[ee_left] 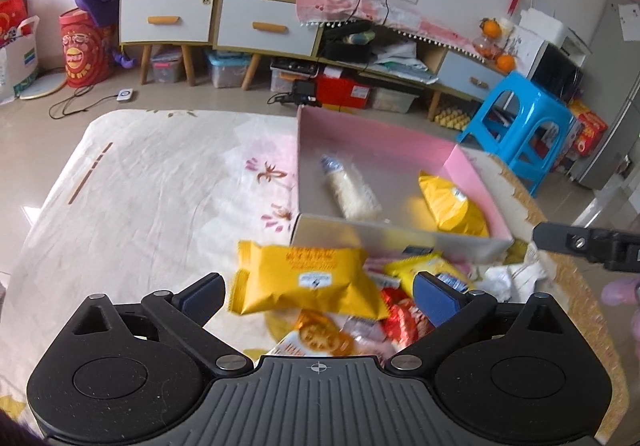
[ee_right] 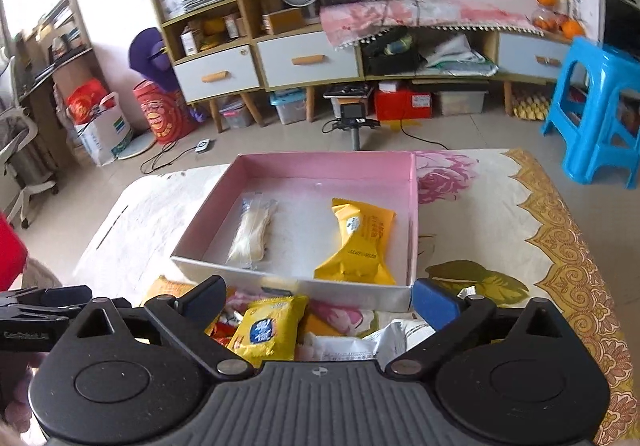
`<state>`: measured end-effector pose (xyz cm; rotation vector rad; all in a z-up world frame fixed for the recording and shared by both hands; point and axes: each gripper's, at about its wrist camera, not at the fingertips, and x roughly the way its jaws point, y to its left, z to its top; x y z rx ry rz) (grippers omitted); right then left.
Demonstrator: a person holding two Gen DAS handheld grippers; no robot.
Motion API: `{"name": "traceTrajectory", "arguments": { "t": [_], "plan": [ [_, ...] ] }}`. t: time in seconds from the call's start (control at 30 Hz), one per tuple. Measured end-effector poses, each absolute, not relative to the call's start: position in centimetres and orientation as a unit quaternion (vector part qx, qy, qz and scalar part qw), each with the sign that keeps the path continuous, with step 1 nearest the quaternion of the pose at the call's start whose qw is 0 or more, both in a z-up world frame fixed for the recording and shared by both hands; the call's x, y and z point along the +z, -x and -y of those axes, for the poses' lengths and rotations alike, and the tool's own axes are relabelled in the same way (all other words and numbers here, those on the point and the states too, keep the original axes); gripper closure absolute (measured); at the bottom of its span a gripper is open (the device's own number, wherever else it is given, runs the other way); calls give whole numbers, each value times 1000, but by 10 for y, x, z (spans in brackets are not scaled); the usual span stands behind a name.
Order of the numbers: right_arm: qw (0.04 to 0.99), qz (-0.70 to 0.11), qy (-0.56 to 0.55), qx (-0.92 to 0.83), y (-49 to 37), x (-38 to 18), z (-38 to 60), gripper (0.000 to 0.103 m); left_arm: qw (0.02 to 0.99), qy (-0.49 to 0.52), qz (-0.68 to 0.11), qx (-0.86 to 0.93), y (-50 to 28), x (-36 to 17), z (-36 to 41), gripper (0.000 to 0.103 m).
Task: Organize snacks
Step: 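Lift both tools out of the box back toward the snack pile, then lower the left tool onto the yellow Member's Mark waffle bag and grasp it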
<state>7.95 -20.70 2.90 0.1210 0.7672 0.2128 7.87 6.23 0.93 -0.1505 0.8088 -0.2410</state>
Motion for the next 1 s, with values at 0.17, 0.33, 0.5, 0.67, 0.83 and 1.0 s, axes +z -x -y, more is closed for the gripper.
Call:
{"name": "traceTrajectory", "arguments": {
  "t": [0.17,0.33,0.5,0.67,0.83,1.0],
  "plan": [
    [925,-355,-43,126,-68,28,201,8,916,53,-381,-116,-70,1,-69,2],
    [929,-343,-3,142,-57,20,192,8,927,21,-360,-106,-67,-5,-75,2],
    [921,-355,28,161,-54,7,182,8,937,-18,-328,-117,-76,-14,-78,2],
    [914,-366,48,166,-51,-2,174,8,933,-65,-310,-173,-89,-26,-71,2],
    [911,-373,45,170,-54,-8,169,8,917,-91,-308,-237,-103,-36,-62,2],
    [910,-372,41,176,-62,-16,163,8,905,-110,-308,-272,-115,-39,-51,2]
  ]
}}
